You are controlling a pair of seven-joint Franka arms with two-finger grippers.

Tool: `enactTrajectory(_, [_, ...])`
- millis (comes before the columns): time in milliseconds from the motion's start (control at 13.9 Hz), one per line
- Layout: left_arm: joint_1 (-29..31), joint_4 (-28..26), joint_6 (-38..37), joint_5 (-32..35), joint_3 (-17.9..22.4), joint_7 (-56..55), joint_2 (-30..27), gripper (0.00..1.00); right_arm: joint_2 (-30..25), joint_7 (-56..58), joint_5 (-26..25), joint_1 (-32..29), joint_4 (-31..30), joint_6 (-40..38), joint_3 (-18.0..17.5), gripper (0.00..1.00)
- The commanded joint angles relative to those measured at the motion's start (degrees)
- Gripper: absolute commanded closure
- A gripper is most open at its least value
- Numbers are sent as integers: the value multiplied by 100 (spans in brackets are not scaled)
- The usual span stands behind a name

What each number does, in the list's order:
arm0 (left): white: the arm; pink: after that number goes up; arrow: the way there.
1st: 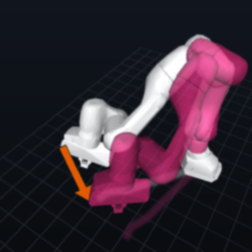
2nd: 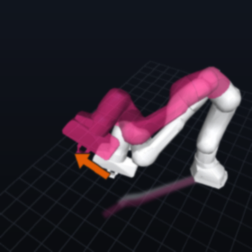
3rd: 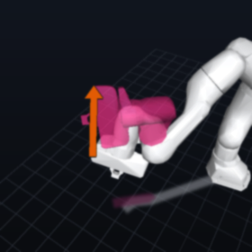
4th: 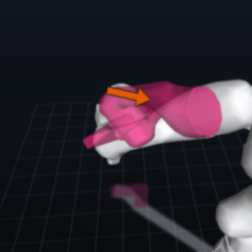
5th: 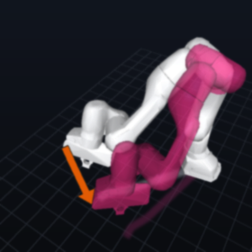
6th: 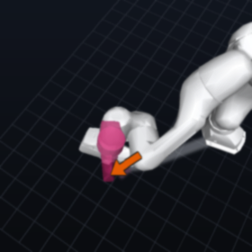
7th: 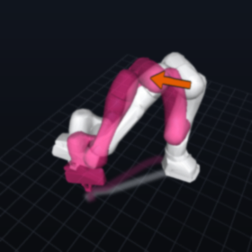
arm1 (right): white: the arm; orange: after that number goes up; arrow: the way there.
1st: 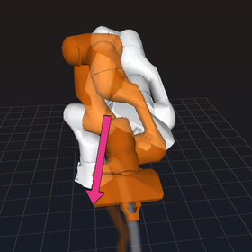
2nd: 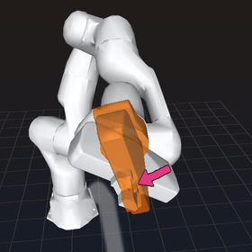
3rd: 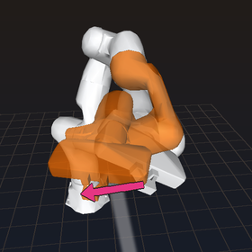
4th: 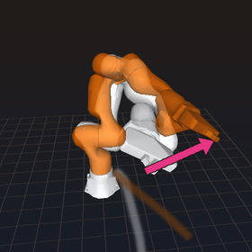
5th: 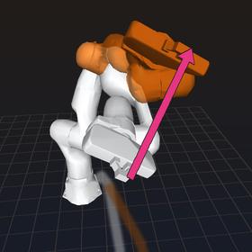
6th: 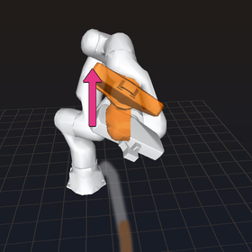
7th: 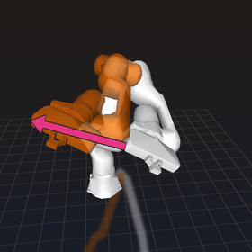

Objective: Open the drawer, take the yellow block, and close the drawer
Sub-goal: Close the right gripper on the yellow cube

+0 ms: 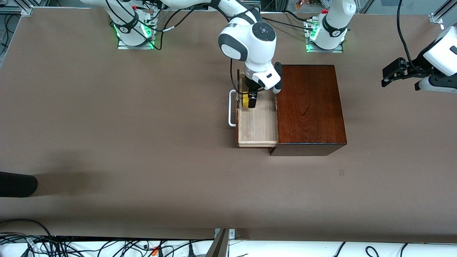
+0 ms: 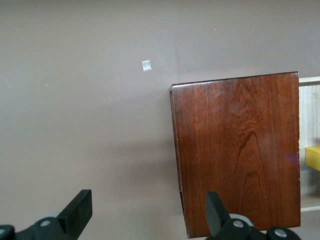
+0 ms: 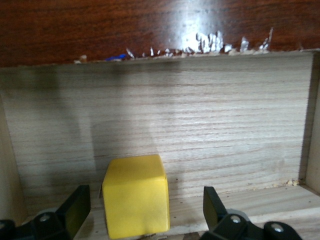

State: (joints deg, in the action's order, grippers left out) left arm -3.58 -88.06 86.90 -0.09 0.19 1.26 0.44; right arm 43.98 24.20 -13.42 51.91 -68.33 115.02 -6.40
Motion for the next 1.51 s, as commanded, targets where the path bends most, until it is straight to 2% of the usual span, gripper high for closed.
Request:
enactTrajectory(0, [-20,149,-24,62,16,94,88,0,23,129,-55,47,75,-94,33,0])
enactTrajectory(287, [-29,158,-24,35,16,94,97,0,-21,321,-64,57,-224,-102,33,0])
enactTrajectory(718, [-38,166,-6,18,16,85,97,0,-30,384,-55,39,-233,-94,33,0])
enactTrajectory(790, [-38,158,-6,18,16,85,97,0,-30,384,-55,39,-233,-94,33,3])
enactTrajectory(1077, [-29,158,3,18,16,76,97,0,-30,375,-82,56,-224,-94,42,32])
enactTrajectory(1221, [-38,166,11,18,16,76,105,0,-38,393,-90,48,-216,-155,42,38])
enactTrajectory(1293, [-46,166,12,18,16,76,97,0,-82,376,-73,48,-181,-295,42,57])
enactTrajectory(1364, [-55,175,12,18,16,76,97,0,-143,349,-64,56,-163,-400,42,70])
enactTrajectory(1436, [-55,175,12,18,16,76,97,0,-187,349,-55,30,-163,-462,42,74])
